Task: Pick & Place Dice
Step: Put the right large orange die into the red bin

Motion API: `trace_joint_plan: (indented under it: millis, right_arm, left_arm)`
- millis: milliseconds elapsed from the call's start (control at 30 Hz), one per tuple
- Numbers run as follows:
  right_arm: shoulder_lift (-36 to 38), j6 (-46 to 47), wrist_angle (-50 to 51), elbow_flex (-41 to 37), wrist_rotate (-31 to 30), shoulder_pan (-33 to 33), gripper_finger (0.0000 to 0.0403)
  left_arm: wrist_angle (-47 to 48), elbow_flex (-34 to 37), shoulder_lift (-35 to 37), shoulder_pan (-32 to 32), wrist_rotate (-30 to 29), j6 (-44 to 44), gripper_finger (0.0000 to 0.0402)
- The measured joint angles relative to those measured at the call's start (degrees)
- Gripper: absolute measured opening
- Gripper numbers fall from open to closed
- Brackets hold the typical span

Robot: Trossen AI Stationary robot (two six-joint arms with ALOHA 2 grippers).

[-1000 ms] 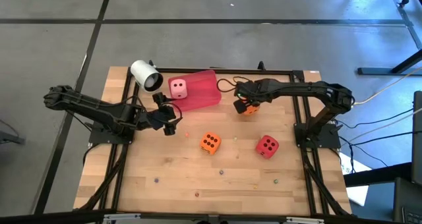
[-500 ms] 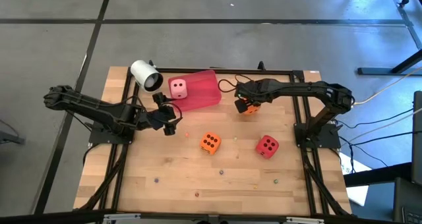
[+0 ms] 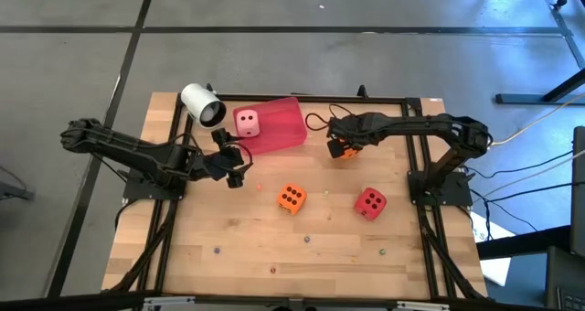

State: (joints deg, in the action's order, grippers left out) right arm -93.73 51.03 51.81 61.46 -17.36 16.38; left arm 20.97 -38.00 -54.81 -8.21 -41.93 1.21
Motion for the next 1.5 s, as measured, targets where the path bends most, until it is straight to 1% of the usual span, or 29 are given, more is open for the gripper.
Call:
trace_joint_plan:
  millis: [267,400,500,767,1000,1067,1233,1267,1400,1500]
  right_arm:
    - [-0.06,-1.52,-1.45,-0.28,-0.23,0.0,0.04]
    - [-1.2,-3.96,-2.65,-0.27,-3.65,-0.04,0.04]
    - [-1.97,-5.21,-2.89,-0.2,-4.36,-0.02,0.0399]
    - [-2.27,-7.9,-4.04,-0.23,-4.75,0.0,0.0359]
    - [-2.21,-14.5,-5.36,-0.28,-4.95,-1.4,0.0352]
    - [-2.16,-17.0,-5.44,-0.09,-3.87,-1.93,0.0352]
    - [-1.81,-20.11,-4.25,3.02,3.31,-3.54,0.0352]
    - [-1.56,-20.46,-4.16,3.97,3.57,-3.93,0.0351]
    - [-1.28,-22.32,-2.25,9.6,4.98,-5.22,0.0351]
    - [-1.07,-23.85,-0.73,14.83,7.48,-6.26,0.0351]
  left_arm:
    - [0.0,0.0,0.0,0.0,0.0,0.0,0.04]
    - [0.0,0.0,0.0,0.0,0.0,0.0,0.04]
    - [0.0,0.0,0.0,0.01,0.01,0.0,0.04]
    - [0.0,0.0,0.01,0.01,0.01,-0.01,0.04]
    - [0.0,0.0,0.0,0.02,0.0,0.0,0.04]
    - [0.0,0.0,0.02,0.02,0.02,0.0,0.04]
    - [0.0,0.0,0.0,0.02,0.02,0.0,0.04]
    - [0.0,0.0,0.02,0.0,0.0,0.0,0.04]
    - [0.0,0.0,0.0,0.02,0.01,0.0,0.04]
    - [0.0,0.0,0.01,0.02,0.02,0.0,0.04]
